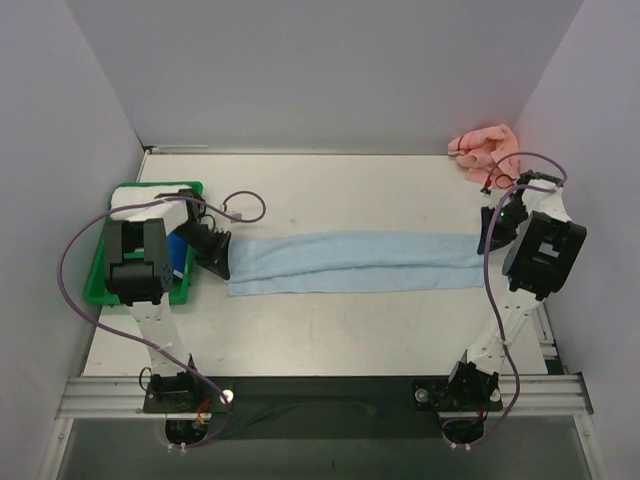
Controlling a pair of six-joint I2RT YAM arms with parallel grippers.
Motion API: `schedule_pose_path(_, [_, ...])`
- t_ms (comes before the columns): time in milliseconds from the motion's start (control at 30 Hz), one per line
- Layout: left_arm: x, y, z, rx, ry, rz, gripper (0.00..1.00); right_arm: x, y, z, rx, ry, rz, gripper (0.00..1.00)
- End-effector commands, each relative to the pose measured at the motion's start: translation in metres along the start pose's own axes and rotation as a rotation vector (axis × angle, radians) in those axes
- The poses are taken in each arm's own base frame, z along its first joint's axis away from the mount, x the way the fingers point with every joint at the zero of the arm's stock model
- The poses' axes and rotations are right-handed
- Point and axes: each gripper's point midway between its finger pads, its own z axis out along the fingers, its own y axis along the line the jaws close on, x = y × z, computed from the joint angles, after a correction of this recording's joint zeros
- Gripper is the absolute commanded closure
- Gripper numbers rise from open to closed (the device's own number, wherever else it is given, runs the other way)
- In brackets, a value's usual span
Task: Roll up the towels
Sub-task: Fold the towel
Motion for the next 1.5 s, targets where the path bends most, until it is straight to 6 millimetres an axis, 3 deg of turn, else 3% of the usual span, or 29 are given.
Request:
schedule_pose_path(0, [-0.014,0.021,0.01,-0.066,-0.04,0.012,1.0,0.014,0.0,0.008,0.007,0.072,-0.012,1.0])
schedule_pose_path(133, [-0.023,0.032,0.011,-0.099,-0.045,-0.003,1.0,0.015,-0.003,0.007,0.025,0.08,-0.019,1.0])
schedule_pose_path(300, [-0.057,0.033,-0.009,-0.112,-0.117,0.01,1.0,0.005,-0.003,0.002,0.03,0.052,-0.002,1.0])
schedule_pose_path(500, [-0.088,-0.002,-0.067,-0.061,-0.213,0.109,1.0,-0.004,0.007,-0.013,0.005,-0.01,0.011,1.0])
schedule_pose_path(633, [-0.078,-0.032,-0.086,0.017,-0.219,0.161,1.0,-0.005,0.012,-0.023,-0.013,-0.043,0.019,1.0])
schedule_pose_path(700, [-0.067,-0.041,-0.083,0.037,-0.189,0.185,1.0,-0.004,0.014,-0.024,-0.017,-0.044,0.021,1.0])
schedule_pose_path(833, [-0.035,-0.036,-0.049,0.077,-0.083,0.143,1.0,0.0,0.014,-0.019,-0.021,-0.027,0.027,1.0])
schedule_pose_path(1033, [-0.01,-0.01,0.008,0.076,0.014,0.085,1.0,0.004,0.009,-0.01,-0.015,0.005,0.035,1.0])
schedule_pose_path(1200, [0.003,-0.002,0.033,0.031,0.069,0.084,1.0,0.005,0.004,-0.009,0.001,0.014,0.032,1.0])
schedule_pose_path(1467, [-0.016,0.025,0.025,-0.09,0.035,0.046,1.0,-0.01,-0.002,-0.018,0.024,-0.024,0.032,1.0])
